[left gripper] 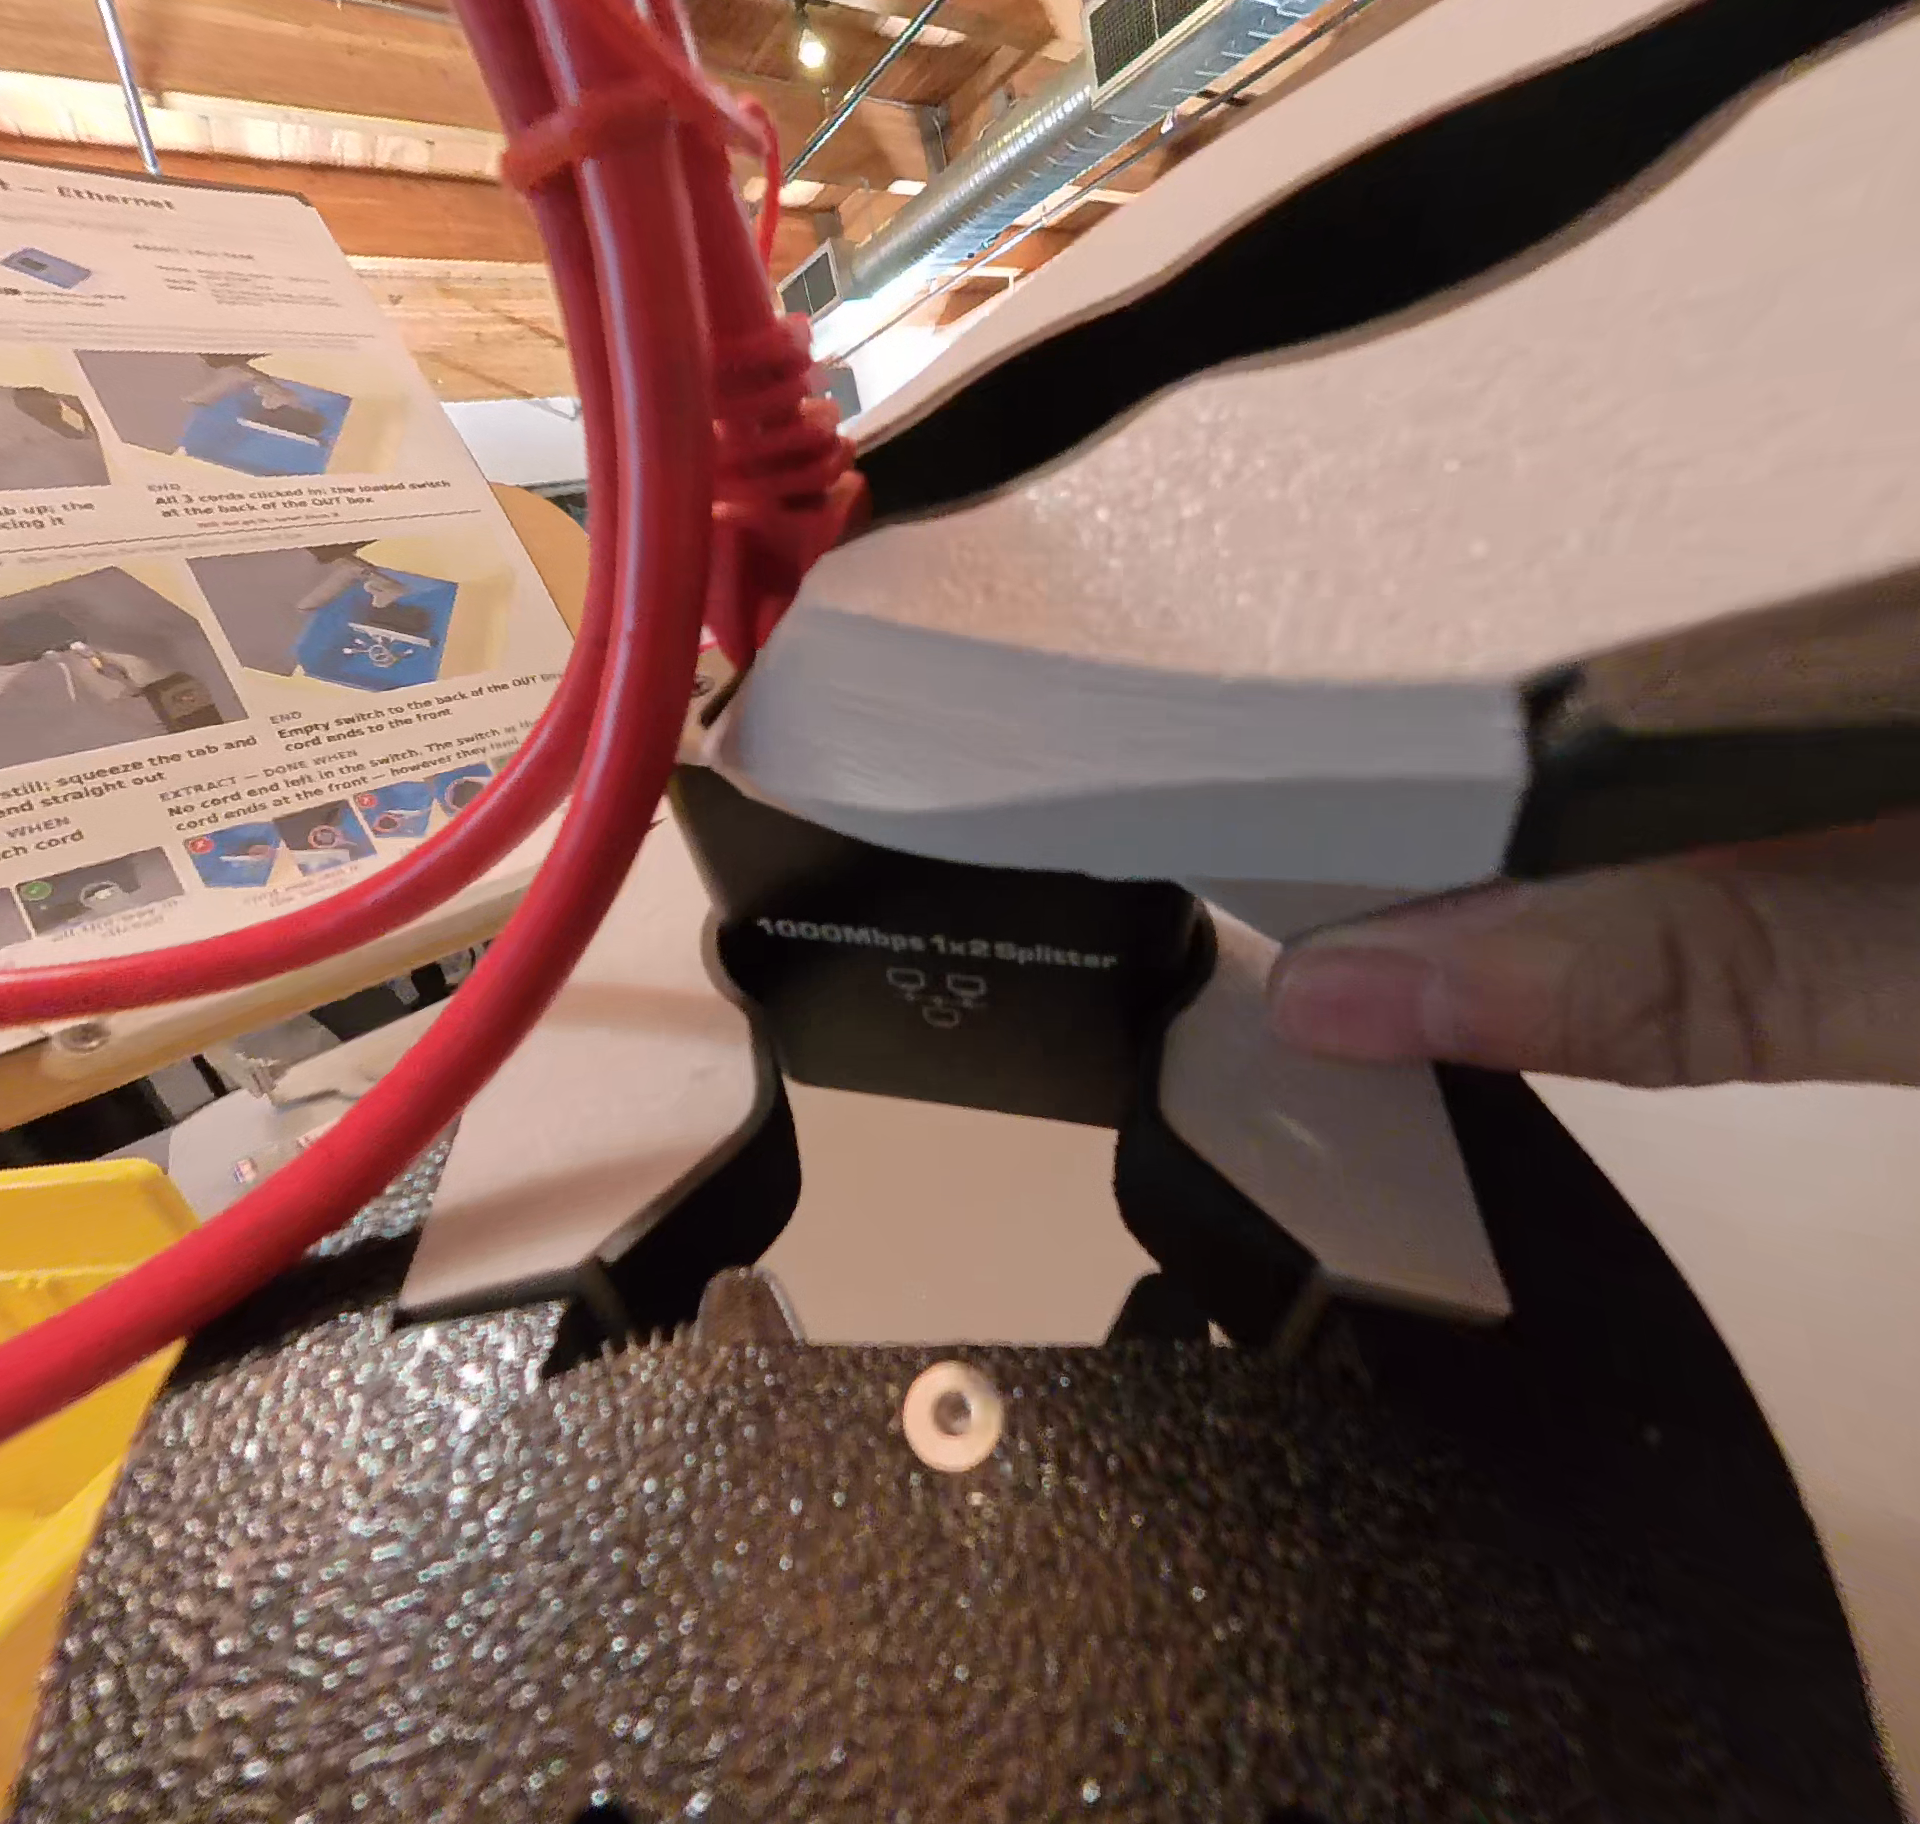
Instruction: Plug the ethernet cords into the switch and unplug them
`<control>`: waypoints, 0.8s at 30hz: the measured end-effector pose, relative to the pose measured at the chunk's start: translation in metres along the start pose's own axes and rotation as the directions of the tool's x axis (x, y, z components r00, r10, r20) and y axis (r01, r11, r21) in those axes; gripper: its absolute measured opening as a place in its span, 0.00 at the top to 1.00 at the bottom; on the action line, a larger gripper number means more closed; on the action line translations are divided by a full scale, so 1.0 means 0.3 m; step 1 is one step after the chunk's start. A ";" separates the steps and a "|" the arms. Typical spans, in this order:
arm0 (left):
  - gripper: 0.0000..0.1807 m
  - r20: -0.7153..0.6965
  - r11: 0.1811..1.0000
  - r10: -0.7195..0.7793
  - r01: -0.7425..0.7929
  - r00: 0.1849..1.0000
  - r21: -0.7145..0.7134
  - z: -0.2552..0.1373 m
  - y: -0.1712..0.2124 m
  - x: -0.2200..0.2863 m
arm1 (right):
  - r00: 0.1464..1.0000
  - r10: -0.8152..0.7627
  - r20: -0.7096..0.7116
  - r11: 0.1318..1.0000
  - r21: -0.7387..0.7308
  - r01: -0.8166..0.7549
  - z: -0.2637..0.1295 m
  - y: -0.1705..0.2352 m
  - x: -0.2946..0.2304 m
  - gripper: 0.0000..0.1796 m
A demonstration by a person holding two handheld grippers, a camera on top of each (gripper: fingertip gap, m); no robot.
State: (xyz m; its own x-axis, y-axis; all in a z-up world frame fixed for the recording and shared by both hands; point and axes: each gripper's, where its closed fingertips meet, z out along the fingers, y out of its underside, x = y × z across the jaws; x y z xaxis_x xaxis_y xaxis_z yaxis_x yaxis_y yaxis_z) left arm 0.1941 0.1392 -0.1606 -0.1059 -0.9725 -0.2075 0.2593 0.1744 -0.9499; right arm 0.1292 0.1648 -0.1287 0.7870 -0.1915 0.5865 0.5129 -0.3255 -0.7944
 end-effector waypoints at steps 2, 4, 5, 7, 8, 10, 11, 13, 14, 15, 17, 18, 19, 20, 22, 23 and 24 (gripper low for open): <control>0.57 -0.002 1.000 0.016 -0.016 1.000 0.011 -0.001 -0.010 0.005 | 1.000 -0.022 -0.010 1.000 0.011 0.022 -0.011 -0.005 0.001 0.92; 0.57 -0.002 0.999 0.036 -0.036 0.999 0.013 0.001 -0.018 0.010 | 0.999 -0.030 -0.017 0.999 0.028 0.031 -0.022 -0.008 0.006 0.92; 0.57 -0.004 0.999 0.038 -0.038 0.999 0.017 0.002 -0.023 0.014 | 0.999 -0.043 -0.025 0.999 0.028 0.044 -0.026 -0.010 0.009 0.92; 0.57 -0.003 0.999 0.045 -0.045 0.999 0.024 0.005 -0.031 0.016 | 0.998 -0.061 -0.036 0.998 0.033 0.062 -0.033 -0.014 0.011 0.92; 0.57 0.001 0.999 0.047 -0.047 0.999 0.021 0.005 -0.032 0.015 | 0.997 -0.071 -0.038 0.997 0.031 0.072 -0.033 -0.015 0.011 0.92; 0.57 0.012 0.999 0.046 -0.046 0.999 0.026 0.002 -0.038 0.008 | 0.994 -0.106 -0.038 0.994 0.030 0.107 -0.031 -0.023 0.007 0.92; 0.57 0.015 0.999 0.044 -0.044 0.999 0.029 0.001 -0.041 0.004 | 0.993 -0.111 -0.035 0.993 0.029 0.112 -0.030 -0.027 0.006 0.91; 0.57 0.028 0.999 0.041 -0.042 0.999 0.030 0.000 -0.043 -0.007 | 0.992 -0.120 -0.025 0.992 0.032 0.121 -0.023 -0.033 0.005 0.91; 0.57 0.035 0.999 0.035 -0.036 0.999 0.031 0.001 -0.042 -0.012 | 0.991 -0.133 -0.022 0.991 0.027 0.133 -0.018 -0.034 0.004 0.91; 0.57 0.043 0.999 0.033 -0.034 0.999 0.031 0.001 -0.042 -0.020 | 0.989 -0.148 -0.020 0.989 0.027 0.149 -0.013 -0.036 0.002 0.92; 0.57 0.056 0.999 0.032 -0.033 0.998 0.020 0.001 -0.037 -0.033 | 0.987 -0.159 -0.010 0.987 0.030 0.159 -0.002 -0.038 0.000 0.92; 0.57 0.061 0.999 0.033 -0.033 0.998 0.010 0.001 -0.031 -0.039 | 0.988 -0.154 -0.002 0.988 0.034 0.154 0.003 -0.036 0.001 0.92; 0.57 0.063 0.999 0.034 -0.034 0.997 -0.003 0.002 -0.024 -0.043 | 0.990 -0.143 0.005 0.989 0.037 0.143 0.008 -0.033 0.001 0.92; 0.57 0.060 0.999 0.035 -0.034 0.998 -0.013 0.003 -0.017 -0.045 | 0.990 -0.141 0.006 0.990 0.031 0.140 0.012 -0.028 0.002 0.91; 0.56 0.059 0.999 0.037 -0.036 0.998 -0.021 0.003 -0.011 -0.044 | 0.993 -0.116 0.016 0.993 0.039 0.116 0.013 -0.024 0.002 0.92; 0.56 0.055 0.999 0.031 -0.029 0.998 -0.030 0.005 -0.003 -0.041 | 0.993 -0.118 0.016 0.993 0.028 0.117 0.015 -0.017 0.002 0.92; 0.56 0.055 0.999 0.028 -0.026 0.998 -0.044 0.008 0.006 -0.041 | 0.995 -0.100 0.026 0.995 0.028 0.099 0.018 -0.009 0.005 0.92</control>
State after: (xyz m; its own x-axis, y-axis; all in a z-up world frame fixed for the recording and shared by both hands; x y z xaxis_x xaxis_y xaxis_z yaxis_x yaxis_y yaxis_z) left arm 0.1982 0.1511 -0.1593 -0.0458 -0.9742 -0.2211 0.2194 0.2061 -0.9536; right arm 0.1309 0.1704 -0.1266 0.7402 -0.1343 0.6588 0.5978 -0.3168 -0.7364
